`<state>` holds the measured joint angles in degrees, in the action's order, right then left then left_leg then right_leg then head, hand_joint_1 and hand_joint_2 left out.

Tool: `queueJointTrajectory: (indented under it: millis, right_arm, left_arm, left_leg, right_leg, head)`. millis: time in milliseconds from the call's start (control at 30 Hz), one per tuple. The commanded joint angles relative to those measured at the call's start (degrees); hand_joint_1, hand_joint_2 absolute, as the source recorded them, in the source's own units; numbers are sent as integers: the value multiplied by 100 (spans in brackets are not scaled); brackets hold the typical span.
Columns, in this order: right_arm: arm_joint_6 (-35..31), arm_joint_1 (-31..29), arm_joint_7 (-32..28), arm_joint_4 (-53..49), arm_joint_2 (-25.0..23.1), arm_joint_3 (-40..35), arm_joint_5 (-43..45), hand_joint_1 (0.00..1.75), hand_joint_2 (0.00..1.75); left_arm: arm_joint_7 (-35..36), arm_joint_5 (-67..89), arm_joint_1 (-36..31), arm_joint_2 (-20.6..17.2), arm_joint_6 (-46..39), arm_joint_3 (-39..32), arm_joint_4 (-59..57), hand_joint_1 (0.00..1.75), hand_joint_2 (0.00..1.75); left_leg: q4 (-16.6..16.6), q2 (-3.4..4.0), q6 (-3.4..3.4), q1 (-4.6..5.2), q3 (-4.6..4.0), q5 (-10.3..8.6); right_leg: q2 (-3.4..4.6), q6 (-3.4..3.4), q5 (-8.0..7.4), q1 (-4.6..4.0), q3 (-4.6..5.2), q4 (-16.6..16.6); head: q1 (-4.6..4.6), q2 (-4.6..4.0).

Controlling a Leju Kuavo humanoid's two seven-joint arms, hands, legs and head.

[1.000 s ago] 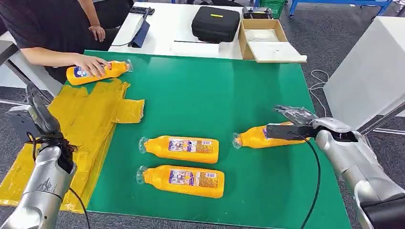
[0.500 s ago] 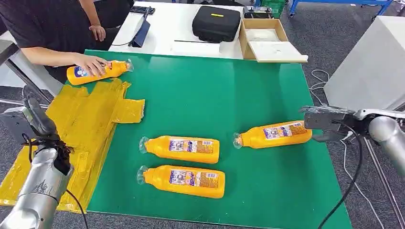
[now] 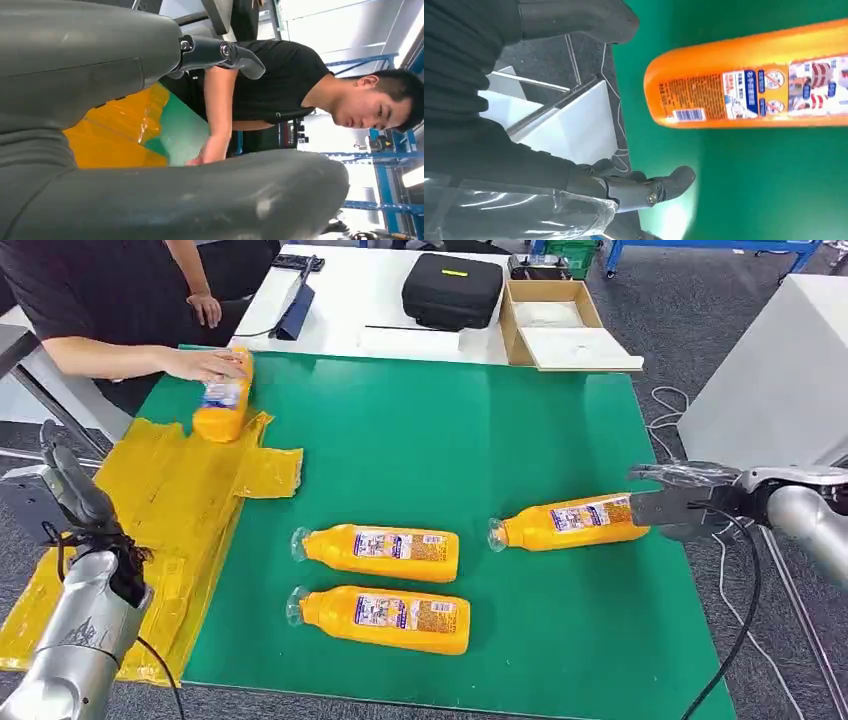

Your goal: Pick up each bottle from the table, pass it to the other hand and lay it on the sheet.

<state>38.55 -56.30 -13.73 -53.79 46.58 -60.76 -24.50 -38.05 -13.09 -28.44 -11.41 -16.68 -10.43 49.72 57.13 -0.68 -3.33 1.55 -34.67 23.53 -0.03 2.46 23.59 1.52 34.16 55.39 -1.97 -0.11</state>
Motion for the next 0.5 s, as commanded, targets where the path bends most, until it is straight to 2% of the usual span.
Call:
queueJointTrajectory:
  millis: [33, 100, 133, 400, 467, 500]
  right_arm:
    - [-212, -347, -74, 923, -545, -748, 15, 0, 175]
    - [-267, -316, -128, 1159, -697, -822, 20, 0, 175]
    - [-348, -288, -154, 1403, -835, -859, -2, 0, 175]
    - [-804, 63, -417, 2273, -1286, -957, -117, 0, 175]
    - [-863, 83, -469, 2450, -1404, -980, -156, 0, 175]
    - [-945, 77, -527, 2700, -1584, -1005, -215, 0, 175]
  left_arm:
    - [64, 23, -327, 111, 9, 59, -347, 0, 0]
    - [66, 56, -418, 141, 19, 103, -431, 0, 0]
    - [55, 71, -473, 159, 24, 126, -512, 0, 0]
    - [28, 145, -713, 301, 5, 252, -712, 0, 0]
    - [16, 137, -785, 307, 1, 249, -797, 0, 0]
    - [-20, 132, -800, 304, 14, 241, -848, 0, 0]
  left_leg:
    - [0, 3, 15, -5, 5, 0]
    - [5, 9, 38, -16, 21, 5]
    - [2, 6, 18, -10, 8, 1]
    - [-3, 0, 30, -16, 23, -1]
    - [0, -2, 14, -12, 11, -2]
    - [0, -2, 28, -17, 19, 0]
  right_leg:
    - [1, -9, -1, -5, -7, -4]
    - [4, -24, 0, -15, -26, -6]
    - [3, -11, -3, -10, -11, -6]
    - [-5, -20, -3, -16, -29, -15]
    - [-5, -10, -2, -12, -14, -8]
    - [-6, -18, -1, -17, -24, -11]
  head:
    - [0, 0]
    - [0, 0]
    - [2, 0]
    - [-2, 0]
    - [2, 0]
    - [0, 0]
